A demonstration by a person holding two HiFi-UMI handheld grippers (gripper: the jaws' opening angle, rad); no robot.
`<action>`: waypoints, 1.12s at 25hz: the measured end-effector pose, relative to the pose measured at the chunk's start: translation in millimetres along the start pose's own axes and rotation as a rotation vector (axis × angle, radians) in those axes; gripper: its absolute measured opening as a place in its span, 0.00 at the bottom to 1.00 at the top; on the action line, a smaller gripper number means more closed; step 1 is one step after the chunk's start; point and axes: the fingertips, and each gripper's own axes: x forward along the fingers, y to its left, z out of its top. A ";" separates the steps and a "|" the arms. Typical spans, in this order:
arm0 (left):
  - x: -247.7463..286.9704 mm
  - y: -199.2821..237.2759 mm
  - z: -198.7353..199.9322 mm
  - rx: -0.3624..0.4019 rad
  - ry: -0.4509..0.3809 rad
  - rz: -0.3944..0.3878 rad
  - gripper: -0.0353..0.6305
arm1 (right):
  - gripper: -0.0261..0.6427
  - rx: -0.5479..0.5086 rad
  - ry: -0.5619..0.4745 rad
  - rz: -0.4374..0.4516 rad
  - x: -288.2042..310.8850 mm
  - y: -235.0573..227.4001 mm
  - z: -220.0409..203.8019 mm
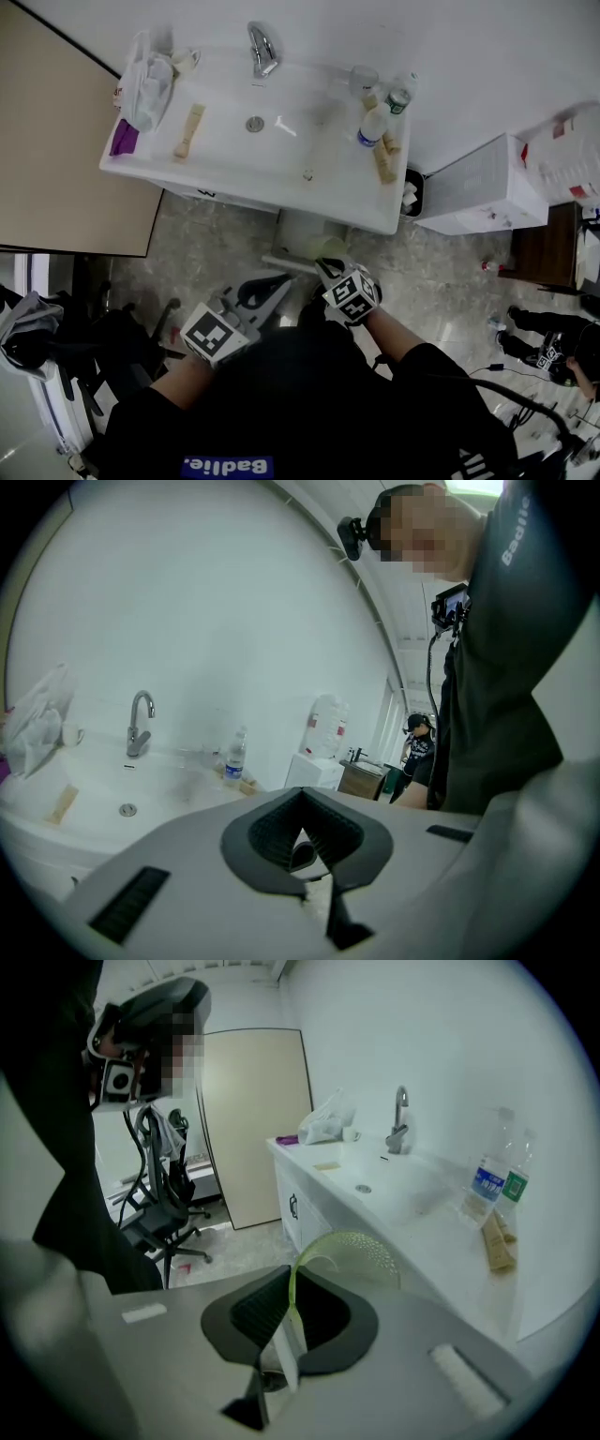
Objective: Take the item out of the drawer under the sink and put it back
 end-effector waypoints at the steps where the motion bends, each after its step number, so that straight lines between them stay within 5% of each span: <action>1: -1.6 2.6 -0.9 0.003 -0.002 0.007 0.06 | 0.07 -0.016 0.024 0.003 8.2 -1.7 -6.5; 28: -37.2 43.6 -30.0 -0.069 0.060 0.127 0.06 | 0.07 -0.133 0.475 0.013 166.4 -45.3 -126.4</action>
